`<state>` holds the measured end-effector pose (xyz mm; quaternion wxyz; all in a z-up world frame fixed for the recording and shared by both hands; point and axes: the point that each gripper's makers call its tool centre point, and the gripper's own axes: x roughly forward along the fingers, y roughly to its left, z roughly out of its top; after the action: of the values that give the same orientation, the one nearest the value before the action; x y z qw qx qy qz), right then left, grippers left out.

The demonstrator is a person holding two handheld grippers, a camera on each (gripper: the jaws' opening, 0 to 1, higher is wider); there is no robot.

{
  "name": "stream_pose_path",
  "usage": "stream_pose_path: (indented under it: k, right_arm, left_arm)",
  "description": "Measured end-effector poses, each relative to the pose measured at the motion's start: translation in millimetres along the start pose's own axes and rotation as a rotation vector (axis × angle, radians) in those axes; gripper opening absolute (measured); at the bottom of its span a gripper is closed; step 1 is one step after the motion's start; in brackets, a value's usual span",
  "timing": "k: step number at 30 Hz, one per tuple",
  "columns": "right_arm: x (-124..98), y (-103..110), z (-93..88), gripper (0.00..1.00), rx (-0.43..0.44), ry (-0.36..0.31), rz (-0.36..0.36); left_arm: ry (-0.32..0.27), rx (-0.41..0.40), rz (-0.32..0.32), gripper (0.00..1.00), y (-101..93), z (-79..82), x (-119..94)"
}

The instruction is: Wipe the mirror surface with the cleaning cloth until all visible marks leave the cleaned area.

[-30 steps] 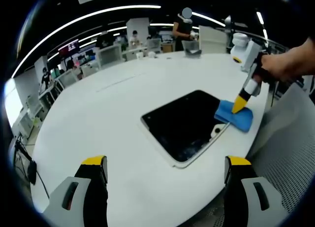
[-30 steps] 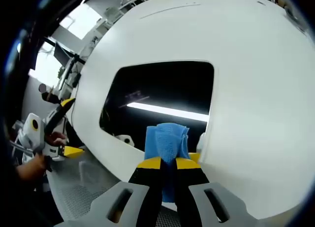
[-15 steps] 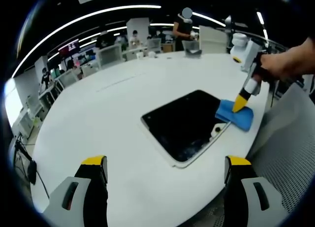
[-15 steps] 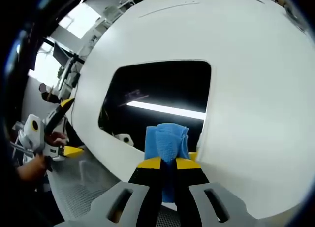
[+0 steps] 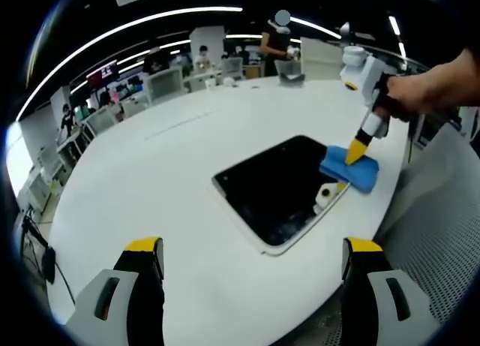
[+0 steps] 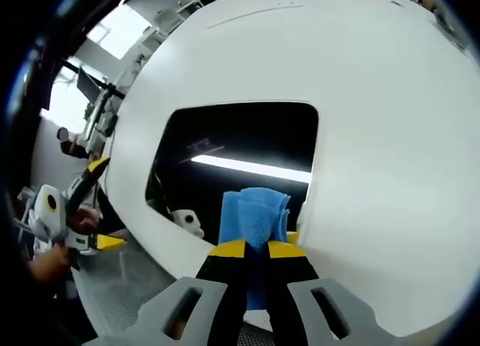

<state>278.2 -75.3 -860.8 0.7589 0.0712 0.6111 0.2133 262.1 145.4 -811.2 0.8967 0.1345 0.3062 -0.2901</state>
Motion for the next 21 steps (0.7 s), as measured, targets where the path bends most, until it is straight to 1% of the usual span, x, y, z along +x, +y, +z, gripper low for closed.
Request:
stream_pose_path:
  k: [13,21]
  right_arm:
    - [1.0,-5.4,15.3,0.03,0.004,-0.006,-0.006]
    - [2.5,-9.6,29.5,0.03,0.001,-0.006,-0.022]
  left_arm:
    - [-0.001,-0.005,-0.003,0.99,-0.4,0.1,-0.2]
    - [-0.001,-0.006,-0.004,0.99,-0.7,-0.1,-0.3]
